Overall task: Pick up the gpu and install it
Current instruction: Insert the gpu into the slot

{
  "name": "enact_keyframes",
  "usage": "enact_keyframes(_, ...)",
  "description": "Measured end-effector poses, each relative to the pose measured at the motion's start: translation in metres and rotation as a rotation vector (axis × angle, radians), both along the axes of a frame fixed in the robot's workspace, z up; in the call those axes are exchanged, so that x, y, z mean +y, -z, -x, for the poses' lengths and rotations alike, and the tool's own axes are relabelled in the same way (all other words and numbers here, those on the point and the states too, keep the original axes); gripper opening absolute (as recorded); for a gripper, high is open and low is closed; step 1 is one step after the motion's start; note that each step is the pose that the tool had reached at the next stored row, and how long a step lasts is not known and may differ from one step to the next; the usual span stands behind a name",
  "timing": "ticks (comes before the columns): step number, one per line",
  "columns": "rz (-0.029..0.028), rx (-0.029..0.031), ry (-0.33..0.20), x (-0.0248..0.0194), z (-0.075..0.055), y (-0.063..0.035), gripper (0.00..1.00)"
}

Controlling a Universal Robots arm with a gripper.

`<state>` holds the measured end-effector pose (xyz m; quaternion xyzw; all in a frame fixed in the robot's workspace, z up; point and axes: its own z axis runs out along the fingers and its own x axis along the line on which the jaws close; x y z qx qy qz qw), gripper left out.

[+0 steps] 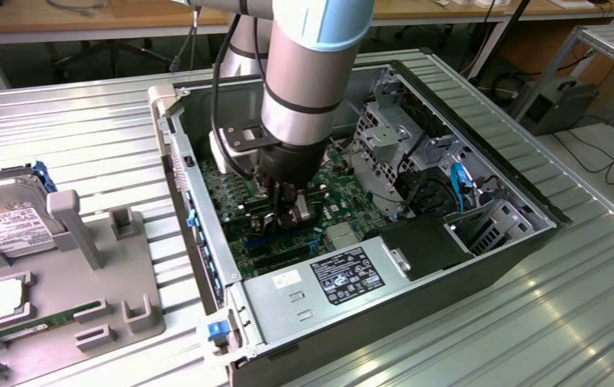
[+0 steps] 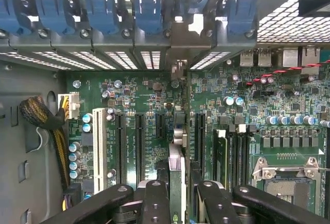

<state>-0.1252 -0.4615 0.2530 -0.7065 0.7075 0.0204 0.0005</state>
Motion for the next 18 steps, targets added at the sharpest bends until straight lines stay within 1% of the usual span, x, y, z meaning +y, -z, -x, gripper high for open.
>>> enact_keyframes(1, 0.0, 0.0001, 0.0, 0.0, 0.0, 0.0, 0.27)
enact_keyframes(2, 0.0001, 0.0001, 0.0, 0.0, 0.0, 0.0, 0.33)
enact_keyframes(3, 0.0002, 0.0002, 0.0, 0.0, 0.0, 0.0, 0.33)
enact_keyframes(4, 0.0005, 0.0004, 0.0, -0.0001, 0.0, -0.0003, 0.4)
enact_keyframes(6, 0.0005, 0.0004, 0.0, -0.0001, 0.0, -0.005, 0.4)
enact_keyframes(10, 0.0004, 0.0003, 0.0, -0.0001, 0.0, -0.0221, 0.4)
enact_keyframes(12, 0.0004, 0.0004, 0.0, 0.0, 0.0, -0.0265, 0.4)
enact_keyframes(14, 0.0002, 0.0002, 0.0, 0.001, 0.0, -0.0279, 0.4)
enact_keyframes(16, 0.0003, 0.0003, 0.0, 0.0021, 0.0, -0.0291, 0.38)
enact_keyframes(18, 0.0006, 0.0004, 0.0, 0.0033, 0.0, -0.0308, 0.25)
